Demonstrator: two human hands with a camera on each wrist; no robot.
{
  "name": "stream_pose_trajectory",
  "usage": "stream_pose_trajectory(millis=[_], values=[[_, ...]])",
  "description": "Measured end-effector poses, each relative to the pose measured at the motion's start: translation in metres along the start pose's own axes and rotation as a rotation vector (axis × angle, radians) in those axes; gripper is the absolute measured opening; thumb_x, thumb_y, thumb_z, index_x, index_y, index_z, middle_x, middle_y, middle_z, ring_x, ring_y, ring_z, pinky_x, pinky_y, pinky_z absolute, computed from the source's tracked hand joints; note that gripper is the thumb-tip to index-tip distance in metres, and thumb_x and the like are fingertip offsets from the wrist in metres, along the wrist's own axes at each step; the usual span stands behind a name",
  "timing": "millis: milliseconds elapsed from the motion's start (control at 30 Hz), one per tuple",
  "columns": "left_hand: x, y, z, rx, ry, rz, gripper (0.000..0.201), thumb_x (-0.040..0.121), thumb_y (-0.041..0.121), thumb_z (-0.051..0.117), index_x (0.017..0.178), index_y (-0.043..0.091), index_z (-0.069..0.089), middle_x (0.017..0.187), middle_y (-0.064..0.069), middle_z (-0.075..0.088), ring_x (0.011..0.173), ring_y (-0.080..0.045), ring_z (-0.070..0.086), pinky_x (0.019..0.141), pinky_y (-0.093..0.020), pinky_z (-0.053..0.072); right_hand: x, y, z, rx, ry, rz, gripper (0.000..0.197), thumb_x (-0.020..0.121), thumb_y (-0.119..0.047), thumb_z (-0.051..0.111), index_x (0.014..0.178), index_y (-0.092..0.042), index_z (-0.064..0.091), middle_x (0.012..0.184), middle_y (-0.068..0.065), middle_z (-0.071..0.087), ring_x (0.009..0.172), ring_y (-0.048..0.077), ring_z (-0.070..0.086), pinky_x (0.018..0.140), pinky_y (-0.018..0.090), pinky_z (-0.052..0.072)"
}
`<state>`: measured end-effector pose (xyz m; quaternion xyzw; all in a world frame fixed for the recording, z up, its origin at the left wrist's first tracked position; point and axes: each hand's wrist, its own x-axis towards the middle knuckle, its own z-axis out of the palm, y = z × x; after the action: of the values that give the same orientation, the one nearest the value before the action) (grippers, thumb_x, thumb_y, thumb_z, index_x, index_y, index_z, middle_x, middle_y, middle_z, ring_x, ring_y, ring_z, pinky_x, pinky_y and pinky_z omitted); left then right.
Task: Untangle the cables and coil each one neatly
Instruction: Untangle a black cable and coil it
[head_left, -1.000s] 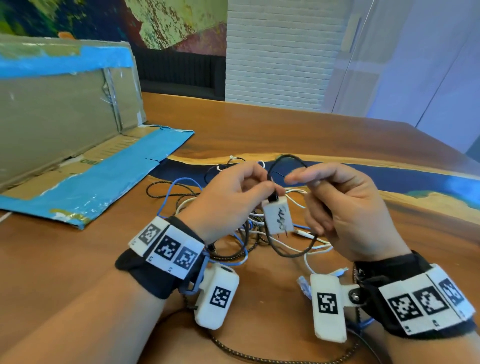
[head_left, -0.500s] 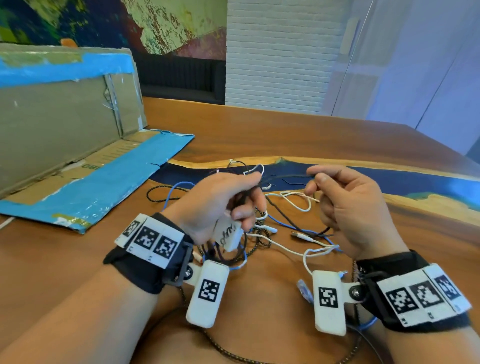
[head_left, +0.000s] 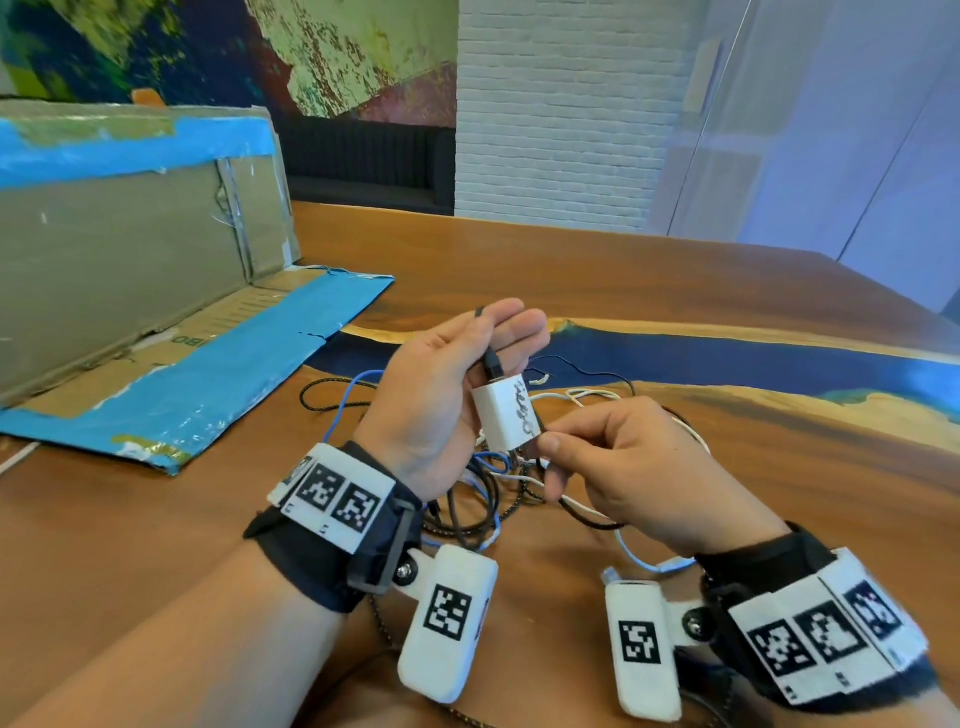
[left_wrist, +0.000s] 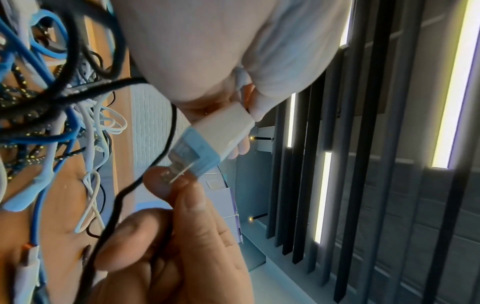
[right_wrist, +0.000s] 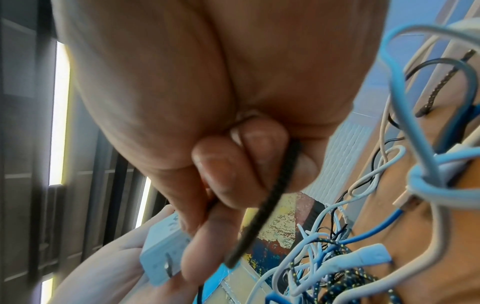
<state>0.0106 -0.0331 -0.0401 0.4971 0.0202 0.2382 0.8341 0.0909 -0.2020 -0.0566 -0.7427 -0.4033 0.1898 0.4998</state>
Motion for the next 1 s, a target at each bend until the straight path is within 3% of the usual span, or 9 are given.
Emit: stream_pose_trajectory(millis=[233, 400, 533, 667, 800, 833, 900, 933, 1000], values=[[-0.003, -0.003, 0.002, 0.194, -0.063, 0.048, 0.033, 0.111, 0.013, 0.033, 0.129, 0.012, 0.060, 0.123, -0.004, 0.074, 0.117, -0.019, 0.069, 0.098, -0.033, 0.052, -0.001, -0.002, 0.007, -0.018, -0.065, 0.000, 0.034, 0.102, -0.034, 0.060, 0.081, -0.013, 0.077, 0.049, 0.006, 0.060, 0.045, 0.018, 0.041, 0.050, 0.025, 0.038], [-0.005, 0.000, -0.001, 0.573, -0.093, 0.074, 0.035, 0.111, 0.017, 0.038, 0.144, 0.016, 0.049, 0.115, 0.005, 0.077, 0.084, -0.013, 0.070, 0.067, -0.033, 0.057, 0.003, 0.002, 0.010, 0.158, 0.033, 0.019, 0.022, 0.100, -0.021, 0.064, 0.089, -0.009, 0.078, 0.051, 0.008, 0.056, 0.042, 0.017, 0.046, 0.052, 0.028, 0.042], [0.000, 0.003, -0.009, 0.785, -0.091, 0.088, 0.041, 0.109, 0.011, 0.037, 0.149, 0.017, 0.046, 0.104, 0.006, 0.078, 0.079, -0.012, 0.067, 0.086, -0.036, 0.055, 0.007, 0.003, 0.006, 0.529, 0.149, 0.003, 0.025, 0.098, 0.002, 0.056, 0.116, -0.003, 0.073, 0.073, 0.014, 0.069, 0.051, 0.014, 0.053, 0.061, 0.030, 0.050], [0.001, 0.001, -0.010, 0.884, -0.120, 0.052, 0.041, 0.109, 0.012, 0.040, 0.147, 0.022, 0.049, 0.100, 0.007, 0.078, 0.094, -0.008, 0.069, 0.094, -0.026, 0.053, 0.007, 0.002, 0.007, 0.670, 0.220, -0.131, 0.025, 0.085, -0.004, 0.062, 0.106, -0.005, 0.075, 0.088, 0.016, 0.077, 0.076, 0.021, 0.071, 0.078, 0.029, 0.060], [0.002, 0.001, -0.009, 0.980, -0.211, 0.052, 0.040, 0.109, 0.016, 0.043, 0.147, 0.026, 0.052, 0.124, 0.009, 0.069, 0.113, -0.003, 0.063, 0.102, -0.027, 0.048, 0.008, 0.002, 0.011, 0.754, 0.209, -0.250, 0.028, 0.088, -0.005, 0.055, 0.099, -0.012, 0.081, 0.085, 0.013, 0.073, 0.082, 0.029, 0.071, 0.091, 0.045, 0.060], [0.002, 0.000, -0.009, 0.984, -0.220, 0.063, 0.039, 0.109, 0.017, 0.043, 0.144, 0.027, 0.055, 0.119, 0.009, 0.070, 0.110, -0.007, 0.065, 0.100, -0.032, 0.050, 0.007, 0.000, 0.010, 0.788, 0.195, -0.260, 0.031, 0.090, -0.005, 0.052, 0.103, -0.012, 0.079, 0.084, 0.013, 0.070, 0.075, 0.029, 0.070, 0.088, 0.046, 0.061], [0.001, -0.001, -0.009, 0.985, -0.202, 0.076, 0.036, 0.108, 0.017, 0.045, 0.139, 0.028, 0.060, 0.104, 0.010, 0.070, 0.104, -0.014, 0.065, 0.098, -0.039, 0.051, 0.006, -0.005, 0.008, 0.828, 0.182, -0.245, 0.034, 0.097, -0.003, 0.045, 0.116, -0.010, 0.072, 0.083, 0.012, 0.065, 0.048, 0.019, 0.057, 0.062, 0.036, 0.060], [0.000, -0.002, -0.009, 0.988, -0.189, 0.075, 0.035, 0.108, 0.017, 0.046, 0.138, 0.028, 0.061, 0.100, 0.011, 0.069, 0.101, -0.018, 0.065, 0.097, -0.042, 0.050, 0.005, -0.006, 0.006, 0.809, 0.187, -0.234, 0.036, 0.100, 0.000, 0.041, 0.122, -0.010, 0.068, 0.083, 0.012, 0.063, 0.037, 0.014, 0.043, 0.047, 0.029, 0.049], [-0.001, -0.004, -0.008, 0.992, -0.178, 0.081, 0.034, 0.108, 0.018, 0.046, 0.135, 0.028, 0.063, 0.098, 0.007, 0.070, 0.097, -0.024, 0.065, 0.090, -0.044, 0.050, 0.003, -0.007, 0.002, 0.725, 0.180, -0.222, 0.041, 0.105, 0.002, 0.037, 0.127, -0.015, 0.067, 0.084, 0.011, 0.061, 0.034, 0.010, 0.025, 0.039, 0.021, 0.026]])
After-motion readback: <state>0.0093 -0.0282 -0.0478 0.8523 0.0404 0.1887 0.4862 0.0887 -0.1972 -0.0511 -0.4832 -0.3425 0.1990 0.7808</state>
